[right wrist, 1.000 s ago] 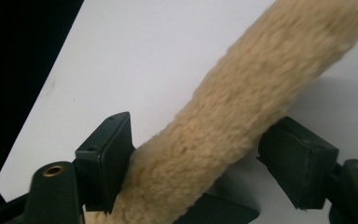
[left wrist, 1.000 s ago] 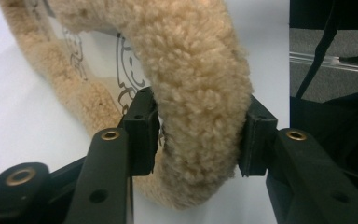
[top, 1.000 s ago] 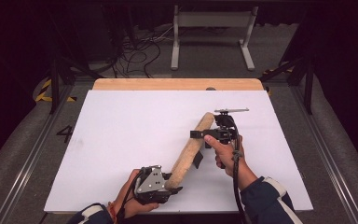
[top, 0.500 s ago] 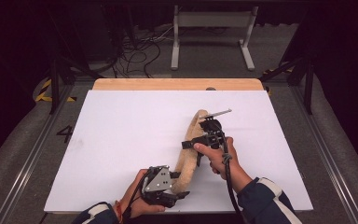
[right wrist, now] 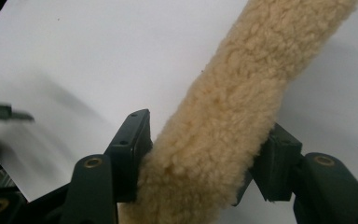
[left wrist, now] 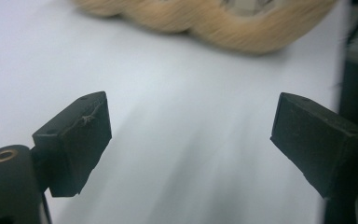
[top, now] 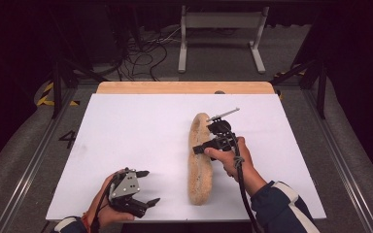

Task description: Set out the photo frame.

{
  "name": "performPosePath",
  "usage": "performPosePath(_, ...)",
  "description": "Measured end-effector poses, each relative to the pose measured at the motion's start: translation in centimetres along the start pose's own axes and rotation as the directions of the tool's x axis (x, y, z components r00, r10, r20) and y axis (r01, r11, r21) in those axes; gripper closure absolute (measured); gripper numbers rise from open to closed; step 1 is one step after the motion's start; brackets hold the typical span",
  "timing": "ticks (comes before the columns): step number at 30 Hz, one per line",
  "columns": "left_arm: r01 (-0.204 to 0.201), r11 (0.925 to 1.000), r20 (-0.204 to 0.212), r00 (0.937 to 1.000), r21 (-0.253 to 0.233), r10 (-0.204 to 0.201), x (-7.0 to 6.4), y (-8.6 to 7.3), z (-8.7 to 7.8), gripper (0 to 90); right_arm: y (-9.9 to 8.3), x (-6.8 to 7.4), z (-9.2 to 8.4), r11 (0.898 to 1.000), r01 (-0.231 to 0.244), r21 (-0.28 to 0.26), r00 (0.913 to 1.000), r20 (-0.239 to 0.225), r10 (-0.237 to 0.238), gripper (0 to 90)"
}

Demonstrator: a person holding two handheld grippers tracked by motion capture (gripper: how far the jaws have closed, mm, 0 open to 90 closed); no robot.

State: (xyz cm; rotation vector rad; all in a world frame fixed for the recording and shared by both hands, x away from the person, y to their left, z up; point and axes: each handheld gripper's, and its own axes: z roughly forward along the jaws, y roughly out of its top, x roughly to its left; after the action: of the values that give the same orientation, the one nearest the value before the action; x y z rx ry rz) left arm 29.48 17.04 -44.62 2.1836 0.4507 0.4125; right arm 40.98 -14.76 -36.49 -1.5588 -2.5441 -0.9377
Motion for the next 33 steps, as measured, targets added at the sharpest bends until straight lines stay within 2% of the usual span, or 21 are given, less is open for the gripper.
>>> performPosePath(2,0.014,0.9999,-0.029,0.9995,0.005,-0.013,0.4,-0.8,-0.6,12.6,0.2,-0.1,-0.1,0.999,0.035,0.023,0.9994,-0.002,-0.035,45.7)
performPosePath(7,0.071,0.9974,-0.046,0.9965,0.013,-0.070,1.2,-2.4,-2.0,12.1,0.6,-0.2,-0.6,0.995,0.092,0.044,0.9956,0.014,-0.093,54.4)
performPosePath(8,0.079,0.9968,-0.061,0.9951,0.013,-0.078,1.3,-2.7,-2.4,12.0,0.6,-0.2,-0.7,0.994,0.100,0.048,0.9947,0.017,-0.101,56.4)
performPosePath(10,0.106,0.9943,-0.062,0.9924,-0.006,-0.106,1.4,-3.2,-3.1,12.1,0.7,-0.4,-0.9,0.992,0.113,0.048,0.9932,0.024,-0.114,60.2)
performPosePath(14,0.156,0.9873,-0.071,0.9849,-0.032,-0.158,1.6,-4.2,-4.3,12.9,0.8,-0.6,-0.9,0.990,0.131,0.051,0.9910,0.020,-0.132,61.4)
performPosePath(17,0.165,0.9854,-0.080,0.9826,-0.040,-0.168,1.6,-4.4,-4.6,13.9,0.9,-0.4,-0.9,0.987,0.148,0.056,0.9883,0.029,-0.149,61.8)
performPosePath(19,0.177,0.9835,-0.070,0.9813,-0.039,-0.179,1.6,-4.5,-4.5,13.8,0.9,-0.4,-0.9,0.985,0.160,0.061,0.9861,0.034,-0.163,62.4)
performPosePath(23,0.170,0.9852,-0.055,0.9837,-0.022,-0.171,1.5,-4.4,-4.1,13.6,1.1,-0.2,-1.1,0.979,0.195,0.057,0.9788,0.052,-0.198,64.2)
performPosePath(30,0.180,0.9835,-0.041,0.9827,-0.019,-0.180,1.5,-4.4,-3.9,14.3,1.5,0.2,-1.6,0.959,0.276,0.071,0.9603,0.023,-0.278,65.8)
performPosePath(31,0.180,0.9835,-0.041,0.9827,-0.019,-0.180,1.5,-4.4,-3.9,14.3,1.5,0.2,-1.6,0.959,0.276,0.071,0.9603,0.023,-0.278,65.8)
performPosePath(33,0.179,0.9837,-0.039,0.9830,-0.018,-0.179,1.4,-4.4,-3.9,14.3,1.5,0.5,-1.8,0.948,0.310,0.075,0.9504,0.007,-0.311,66.0)
